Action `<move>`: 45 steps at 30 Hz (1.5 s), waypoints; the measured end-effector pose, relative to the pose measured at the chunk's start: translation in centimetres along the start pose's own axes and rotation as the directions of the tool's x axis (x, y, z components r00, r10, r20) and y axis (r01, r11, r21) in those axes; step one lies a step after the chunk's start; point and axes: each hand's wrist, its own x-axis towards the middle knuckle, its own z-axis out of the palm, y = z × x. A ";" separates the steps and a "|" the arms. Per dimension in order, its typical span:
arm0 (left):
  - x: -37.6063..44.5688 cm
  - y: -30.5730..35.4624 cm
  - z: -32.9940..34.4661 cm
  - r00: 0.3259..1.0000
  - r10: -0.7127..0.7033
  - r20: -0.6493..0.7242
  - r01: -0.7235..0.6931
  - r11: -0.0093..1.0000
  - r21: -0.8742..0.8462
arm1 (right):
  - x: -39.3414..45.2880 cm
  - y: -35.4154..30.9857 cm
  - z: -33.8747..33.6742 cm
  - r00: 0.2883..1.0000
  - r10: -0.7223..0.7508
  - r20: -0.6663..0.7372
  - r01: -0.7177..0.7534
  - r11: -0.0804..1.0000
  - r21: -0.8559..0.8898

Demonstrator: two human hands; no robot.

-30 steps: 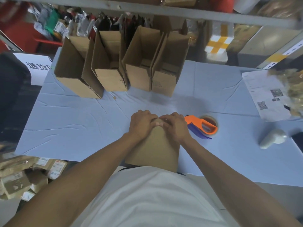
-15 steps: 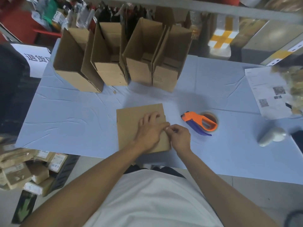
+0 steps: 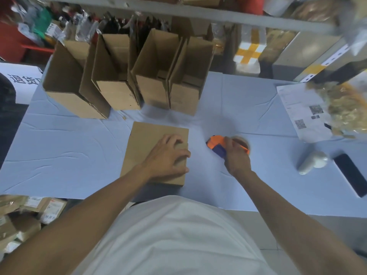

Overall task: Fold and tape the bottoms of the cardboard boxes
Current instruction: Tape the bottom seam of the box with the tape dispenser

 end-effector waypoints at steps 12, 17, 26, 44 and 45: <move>4.2 5.1 -2.8 0.800 -0.471 0.372 0.530 0.263 -0.806 | -4.8 -3.6 -7.3 0.965 -0.263 0.022 0.253 0.946 0.201; 3.6 5.2 -2.8 0.731 -0.483 0.482 0.571 0.046 -0.820 | -4.8 -4.0 -7.9 0.959 -0.282 0.015 0.275 0.944 0.181; 3.1 4.4 -2.8 0.682 -0.648 0.339 0.576 0.190 -0.795 | -3.7 -4.4 -7.5 0.933 -0.358 0.045 0.346 0.923 0.166; 2.2 2.0 -1.9 0.651 -0.758 0.042 0.710 0.589 -0.386 | -1.6 0.0 -6.9 0.930 -0.271 0.247 0.260 0.962 0.078; 2.3 2.2 -1.9 0.662 -0.749 0.020 0.705 0.614 -0.356 | -1.5 0.0 -6.9 0.930 -0.273 0.248 0.262 0.962 0.076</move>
